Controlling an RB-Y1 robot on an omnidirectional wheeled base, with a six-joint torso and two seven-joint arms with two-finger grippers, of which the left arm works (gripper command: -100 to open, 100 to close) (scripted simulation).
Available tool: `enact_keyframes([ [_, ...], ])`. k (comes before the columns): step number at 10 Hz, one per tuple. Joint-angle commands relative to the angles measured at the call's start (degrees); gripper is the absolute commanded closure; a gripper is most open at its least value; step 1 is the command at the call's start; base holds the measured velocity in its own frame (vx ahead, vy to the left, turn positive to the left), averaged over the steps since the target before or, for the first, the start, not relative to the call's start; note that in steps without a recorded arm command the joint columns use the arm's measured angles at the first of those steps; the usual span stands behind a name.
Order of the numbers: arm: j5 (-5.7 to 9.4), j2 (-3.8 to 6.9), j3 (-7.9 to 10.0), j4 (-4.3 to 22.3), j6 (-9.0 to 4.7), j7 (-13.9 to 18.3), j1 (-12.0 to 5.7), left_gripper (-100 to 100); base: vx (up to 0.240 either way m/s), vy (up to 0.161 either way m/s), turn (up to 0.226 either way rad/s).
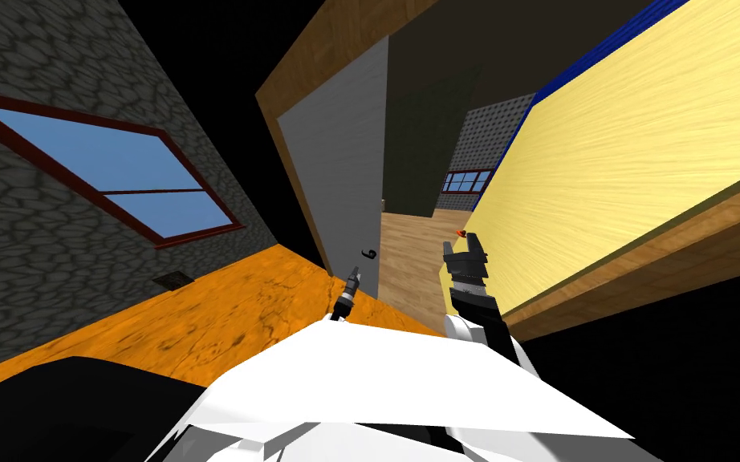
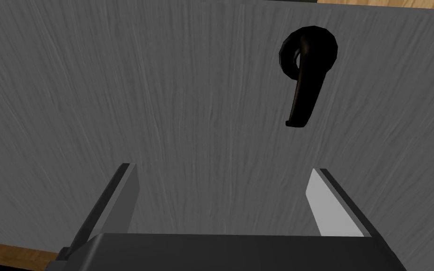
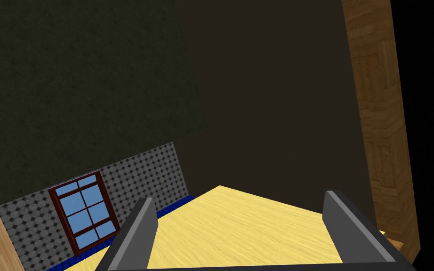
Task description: Push the door open
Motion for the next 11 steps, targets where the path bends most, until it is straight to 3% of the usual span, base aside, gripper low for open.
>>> enact_keyframes([
  [1,0.05,0.07,-0.63,2.66,-0.76,0.01,-0.56,-100,0.077,0.073,-0.067],
  [6,0.18,-0.17,-2.53,10.43,-2.18,-0.07,-2.83,-100,0.083,0.082,-0.064],
  [7,0.18,-0.17,-2.53,10.43,-2.18,-0.07,-2.83,-100,0.091,0.076,-0.032],
  [11,0.26,-0.43,-3.61,14.81,-2.99,-0.11,-4.12,-100,0.066,0.050,-0.039],
])
